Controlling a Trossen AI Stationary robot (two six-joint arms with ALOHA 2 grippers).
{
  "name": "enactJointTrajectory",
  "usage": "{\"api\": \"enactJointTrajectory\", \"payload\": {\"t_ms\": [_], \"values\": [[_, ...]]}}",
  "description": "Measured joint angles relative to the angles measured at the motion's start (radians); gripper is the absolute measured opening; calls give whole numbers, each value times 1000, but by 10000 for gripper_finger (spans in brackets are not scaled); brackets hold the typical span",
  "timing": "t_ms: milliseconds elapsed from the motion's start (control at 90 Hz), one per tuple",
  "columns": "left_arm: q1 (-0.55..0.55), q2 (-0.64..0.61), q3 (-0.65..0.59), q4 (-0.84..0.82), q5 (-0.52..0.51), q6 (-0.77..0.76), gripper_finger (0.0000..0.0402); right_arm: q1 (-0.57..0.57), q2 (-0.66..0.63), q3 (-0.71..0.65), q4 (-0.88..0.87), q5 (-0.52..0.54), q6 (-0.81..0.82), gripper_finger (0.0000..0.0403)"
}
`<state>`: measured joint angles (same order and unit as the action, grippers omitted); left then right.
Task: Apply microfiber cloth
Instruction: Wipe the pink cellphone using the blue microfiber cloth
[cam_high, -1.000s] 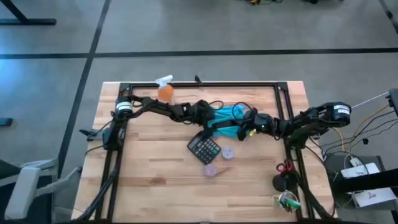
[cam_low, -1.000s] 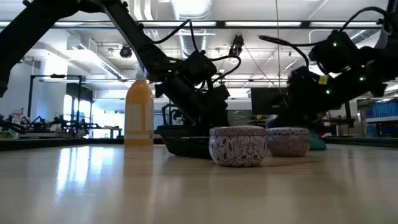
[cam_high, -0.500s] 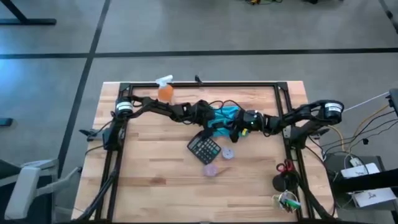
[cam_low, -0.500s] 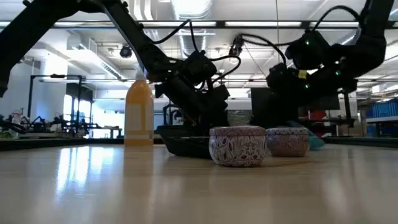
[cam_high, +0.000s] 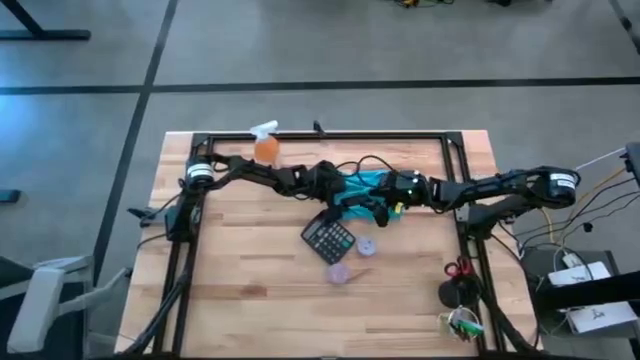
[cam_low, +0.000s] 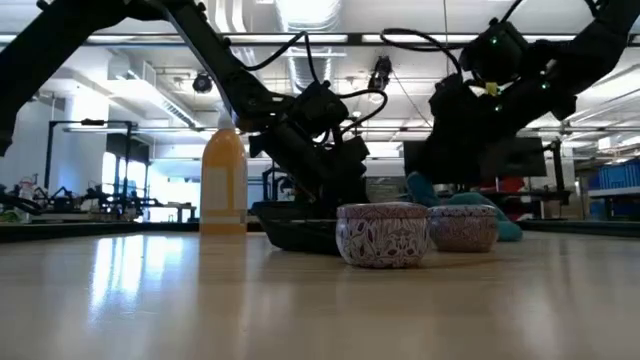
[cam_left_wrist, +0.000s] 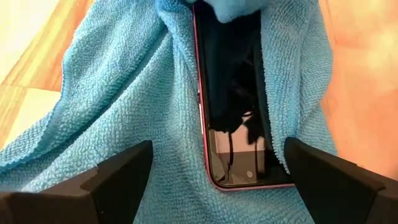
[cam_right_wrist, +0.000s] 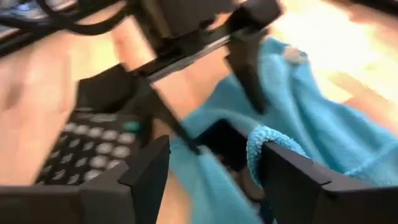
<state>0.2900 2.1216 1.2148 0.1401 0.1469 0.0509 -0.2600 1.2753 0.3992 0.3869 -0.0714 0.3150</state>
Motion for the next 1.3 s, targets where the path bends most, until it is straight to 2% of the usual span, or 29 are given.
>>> {"api": "enactJointTrajectory", "payload": {"t_ms": [267, 489, 556, 678, 722, 822, 967, 1022, 1300], "values": [[0, 0, 0, 0, 1, -3, 347, 0, -41, 33, -229, -16, 67, 212], [0, 0, 0, -1, 1, -4, 347, 6, -48, 131, -279, -99, 31, 221], [0, 0, 0, 0, 1, -5, 347, 5, -54, 159, -372, -28, 5, 225], [0, 0, 0, 0, 2, -8, 347, 0, -49, 172, -539, 231, 7, 225], [0, 0, 0, 0, 2, -8, 347, -9, -40, 167, -565, 260, 23, 222], [0, 0, 0, 0, 1, -8, 347, -18, -17, 151, -565, 196, 57, 213], [0, 0, 0, 0, 2, -8, 347, -15, 23, 151, -475, -52, 69, 201], [0, 0, 0, 0, 2, -8, 347, -12, 34, 153, -438, -114, 71, 197], [-1, 0, 0, 0, 2, -8, 347, -13, 2, 242, -449, -116, -7, 205]]}}
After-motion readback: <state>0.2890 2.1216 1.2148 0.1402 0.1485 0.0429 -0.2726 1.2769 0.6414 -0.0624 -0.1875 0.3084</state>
